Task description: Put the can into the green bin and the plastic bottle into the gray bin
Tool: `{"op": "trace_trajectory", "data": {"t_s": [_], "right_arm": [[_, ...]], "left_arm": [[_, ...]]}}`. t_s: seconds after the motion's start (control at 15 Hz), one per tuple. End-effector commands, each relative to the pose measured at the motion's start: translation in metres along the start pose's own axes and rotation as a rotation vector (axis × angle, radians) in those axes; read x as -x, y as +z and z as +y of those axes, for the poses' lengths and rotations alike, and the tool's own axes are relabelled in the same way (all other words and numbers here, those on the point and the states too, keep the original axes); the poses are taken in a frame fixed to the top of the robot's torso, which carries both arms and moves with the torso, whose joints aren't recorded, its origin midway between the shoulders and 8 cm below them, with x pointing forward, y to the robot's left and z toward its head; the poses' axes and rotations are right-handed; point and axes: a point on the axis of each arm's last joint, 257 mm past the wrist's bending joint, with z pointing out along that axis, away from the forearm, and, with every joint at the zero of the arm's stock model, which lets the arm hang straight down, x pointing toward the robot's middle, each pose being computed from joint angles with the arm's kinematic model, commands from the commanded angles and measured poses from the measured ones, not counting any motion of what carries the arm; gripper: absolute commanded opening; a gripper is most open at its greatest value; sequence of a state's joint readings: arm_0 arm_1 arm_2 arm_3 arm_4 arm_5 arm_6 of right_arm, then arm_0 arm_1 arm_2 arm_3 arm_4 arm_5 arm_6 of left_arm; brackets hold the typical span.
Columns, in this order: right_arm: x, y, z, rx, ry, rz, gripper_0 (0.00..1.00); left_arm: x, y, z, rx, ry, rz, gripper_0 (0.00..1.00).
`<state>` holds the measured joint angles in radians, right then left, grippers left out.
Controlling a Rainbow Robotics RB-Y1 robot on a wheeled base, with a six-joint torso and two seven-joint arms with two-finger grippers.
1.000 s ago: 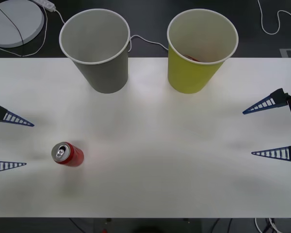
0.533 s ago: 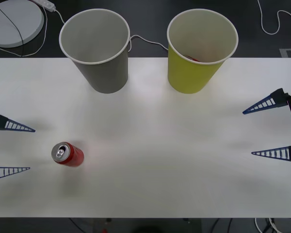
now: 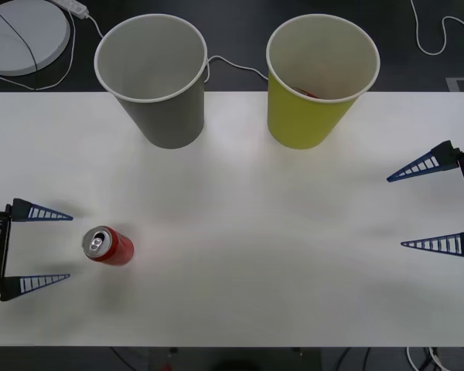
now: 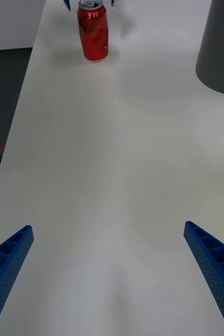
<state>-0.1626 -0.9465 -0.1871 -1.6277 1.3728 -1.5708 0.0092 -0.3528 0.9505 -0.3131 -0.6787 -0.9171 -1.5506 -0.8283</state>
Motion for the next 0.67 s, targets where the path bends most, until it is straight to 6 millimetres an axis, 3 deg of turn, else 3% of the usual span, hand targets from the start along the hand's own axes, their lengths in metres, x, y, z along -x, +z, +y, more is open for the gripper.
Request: {"op": "trace_trajectory", "data": {"t_s": [0.07, 0.67], "right_arm": [[0.0, 0.0, 0.0, 0.0, 0.0, 0.0, 1.0], [0.0, 0.0, 0.0, 0.0, 0.0, 0.0, 1.0]], "left_arm": [[-0.002, 0.014, -0.003, 0.006, -0.012, -0.014, 1.0], [-0.002, 0.05, -0.005, 0.024, -0.033, -0.048, 1.0]]}}
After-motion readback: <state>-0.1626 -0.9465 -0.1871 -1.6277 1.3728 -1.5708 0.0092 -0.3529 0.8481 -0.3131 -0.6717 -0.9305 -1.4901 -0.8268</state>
